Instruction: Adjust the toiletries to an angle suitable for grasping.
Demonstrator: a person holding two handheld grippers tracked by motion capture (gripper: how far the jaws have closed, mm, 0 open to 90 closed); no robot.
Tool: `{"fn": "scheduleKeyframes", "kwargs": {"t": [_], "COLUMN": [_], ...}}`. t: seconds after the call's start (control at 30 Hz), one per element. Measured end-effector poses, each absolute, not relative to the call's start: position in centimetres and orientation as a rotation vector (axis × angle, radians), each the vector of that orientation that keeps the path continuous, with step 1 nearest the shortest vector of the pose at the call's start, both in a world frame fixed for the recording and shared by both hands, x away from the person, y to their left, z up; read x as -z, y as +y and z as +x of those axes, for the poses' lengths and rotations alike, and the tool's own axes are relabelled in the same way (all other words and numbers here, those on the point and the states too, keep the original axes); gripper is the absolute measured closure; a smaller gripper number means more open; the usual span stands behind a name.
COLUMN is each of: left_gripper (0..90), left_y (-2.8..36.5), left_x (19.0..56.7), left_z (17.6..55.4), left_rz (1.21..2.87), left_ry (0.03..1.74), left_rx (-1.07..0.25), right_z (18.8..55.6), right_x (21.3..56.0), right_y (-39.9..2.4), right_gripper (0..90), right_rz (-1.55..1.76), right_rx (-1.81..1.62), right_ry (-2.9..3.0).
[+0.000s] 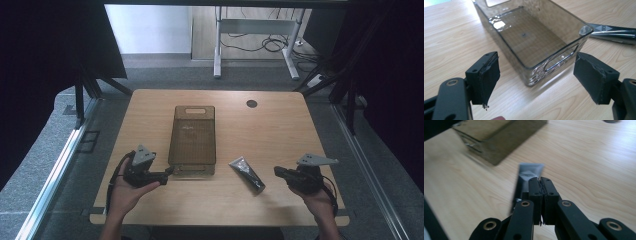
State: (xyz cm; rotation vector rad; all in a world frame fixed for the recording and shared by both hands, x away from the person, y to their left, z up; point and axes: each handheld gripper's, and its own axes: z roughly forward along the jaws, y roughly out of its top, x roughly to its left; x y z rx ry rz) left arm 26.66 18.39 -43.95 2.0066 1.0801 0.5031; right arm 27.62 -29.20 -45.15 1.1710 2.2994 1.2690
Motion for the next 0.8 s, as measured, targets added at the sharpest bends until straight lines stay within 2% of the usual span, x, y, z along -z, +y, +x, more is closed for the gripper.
{"fn": "scheduleKeyframes", "kwargs": {"t": [0.13, 0.4, 0.8], "left_gripper": [21.0, 20.8, 20.6], "left_y": [19.6, 20.3, 19.7], "left_x": [44.0, 42.8, 43.3], "left_z": [26.4, 25.3, 26.2], "left_rz": [2.003, 1.95, 1.988], "left_ry": [1.112, 1.094, 1.081], "left_rx": [-0.514, -0.494, -0.458], "right_z": [27.9, 28.5, 27.8], "right_x": [44.9, 46.9, 48.7], "right_y": [-27.1, -24.0, -22.1], "right_gripper": [89.7, 89.9, 89.9], "right_rz": [1.095, 0.994, 0.972], "right_rx": [-1.252, -1.201, -1.118], "right_ry": [2.377, 2.537, 2.626]}}
